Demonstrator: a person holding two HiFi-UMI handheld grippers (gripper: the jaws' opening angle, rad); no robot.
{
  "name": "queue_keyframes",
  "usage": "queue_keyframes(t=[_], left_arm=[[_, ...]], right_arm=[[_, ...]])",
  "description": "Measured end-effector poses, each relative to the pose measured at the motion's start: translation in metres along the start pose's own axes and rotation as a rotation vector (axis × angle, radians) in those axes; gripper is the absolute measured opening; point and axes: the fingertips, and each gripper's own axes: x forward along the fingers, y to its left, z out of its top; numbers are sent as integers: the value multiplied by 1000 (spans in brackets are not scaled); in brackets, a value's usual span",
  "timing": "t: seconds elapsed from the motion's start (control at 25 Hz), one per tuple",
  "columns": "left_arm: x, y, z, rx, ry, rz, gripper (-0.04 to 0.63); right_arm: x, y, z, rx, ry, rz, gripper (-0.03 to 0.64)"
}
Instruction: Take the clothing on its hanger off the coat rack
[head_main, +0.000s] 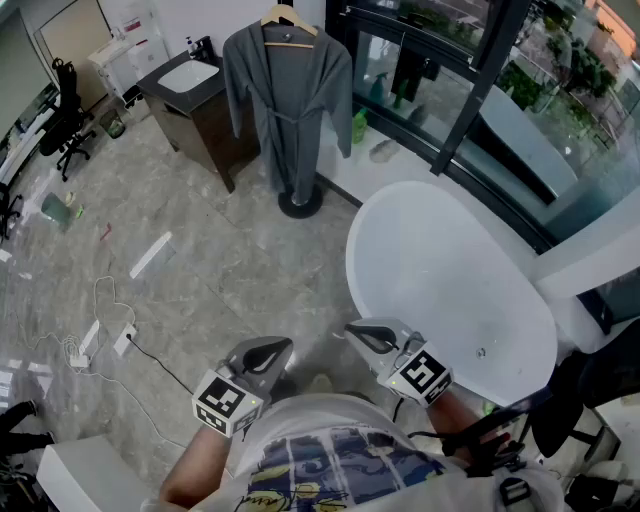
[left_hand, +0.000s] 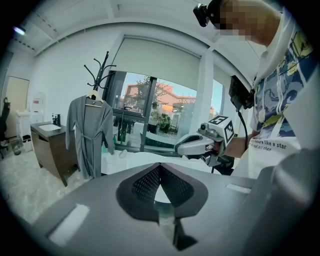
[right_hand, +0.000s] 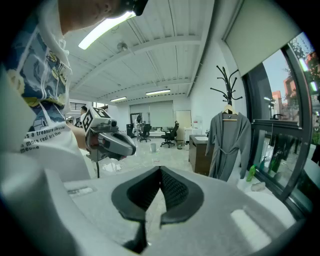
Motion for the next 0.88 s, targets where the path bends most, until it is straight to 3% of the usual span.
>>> queue_keyframes(t=[0.52, 0.88], left_arm=[[8, 21, 2, -30, 9, 17, 2], [22, 104, 15, -61, -19, -7, 2]], right_arm=[[15, -20, -12, 33, 26, 31, 2], [78, -50, 5, 52, 41, 53, 57]])
